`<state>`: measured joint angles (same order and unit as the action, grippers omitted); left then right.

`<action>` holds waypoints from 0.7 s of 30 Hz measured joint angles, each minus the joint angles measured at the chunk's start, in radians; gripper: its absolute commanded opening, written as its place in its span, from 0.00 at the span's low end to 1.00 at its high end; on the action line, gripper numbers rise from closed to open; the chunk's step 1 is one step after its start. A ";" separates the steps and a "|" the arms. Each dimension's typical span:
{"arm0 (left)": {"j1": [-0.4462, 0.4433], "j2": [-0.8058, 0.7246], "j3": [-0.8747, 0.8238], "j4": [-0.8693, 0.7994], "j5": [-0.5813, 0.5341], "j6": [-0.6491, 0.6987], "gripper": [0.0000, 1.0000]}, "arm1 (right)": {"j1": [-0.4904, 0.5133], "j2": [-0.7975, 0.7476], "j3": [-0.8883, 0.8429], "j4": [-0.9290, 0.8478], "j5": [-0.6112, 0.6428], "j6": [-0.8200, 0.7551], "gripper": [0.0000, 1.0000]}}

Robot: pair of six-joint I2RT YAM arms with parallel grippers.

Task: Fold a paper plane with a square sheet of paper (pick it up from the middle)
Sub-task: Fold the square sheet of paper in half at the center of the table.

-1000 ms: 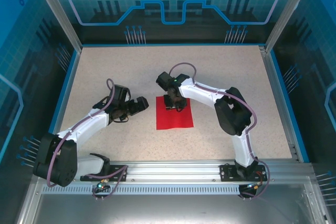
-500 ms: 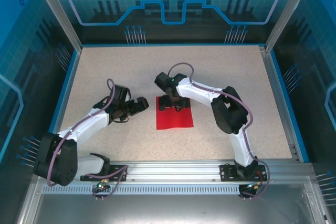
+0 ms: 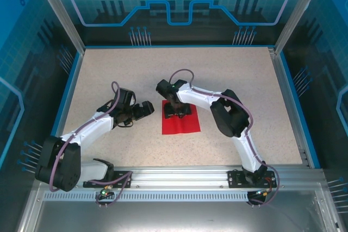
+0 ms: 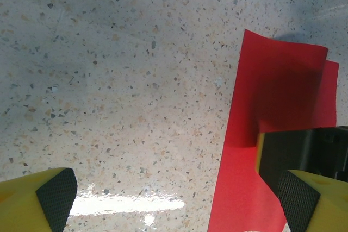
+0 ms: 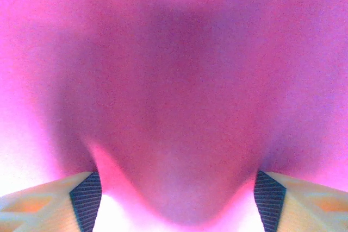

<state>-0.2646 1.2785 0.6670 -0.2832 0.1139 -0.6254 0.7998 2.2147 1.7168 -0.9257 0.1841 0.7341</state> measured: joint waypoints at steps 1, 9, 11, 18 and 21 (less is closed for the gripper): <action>0.000 0.000 0.000 0.000 0.000 0.000 0.99 | 0.000 0.000 0.000 0.000 -0.001 0.000 0.66; 0.000 0.001 0.000 0.000 0.000 0.001 0.99 | -0.004 -0.009 -0.008 0.000 -0.001 -0.002 0.44; 0.000 0.001 0.000 0.000 0.000 0.000 0.99 | -0.007 -0.021 -0.022 0.002 -0.001 -0.002 0.41; 0.000 0.001 0.007 -0.007 0.000 0.000 0.99 | -0.029 -0.131 -0.107 0.027 -0.018 0.002 0.31; 0.000 0.001 0.017 -0.008 0.000 0.001 0.98 | -0.050 -0.208 -0.163 0.058 -0.048 0.003 0.30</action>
<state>-0.2642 1.2793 0.6838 -0.2916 0.1139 -0.6247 0.7494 2.0064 1.5536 -0.8673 0.1360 0.7372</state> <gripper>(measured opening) 0.985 0.301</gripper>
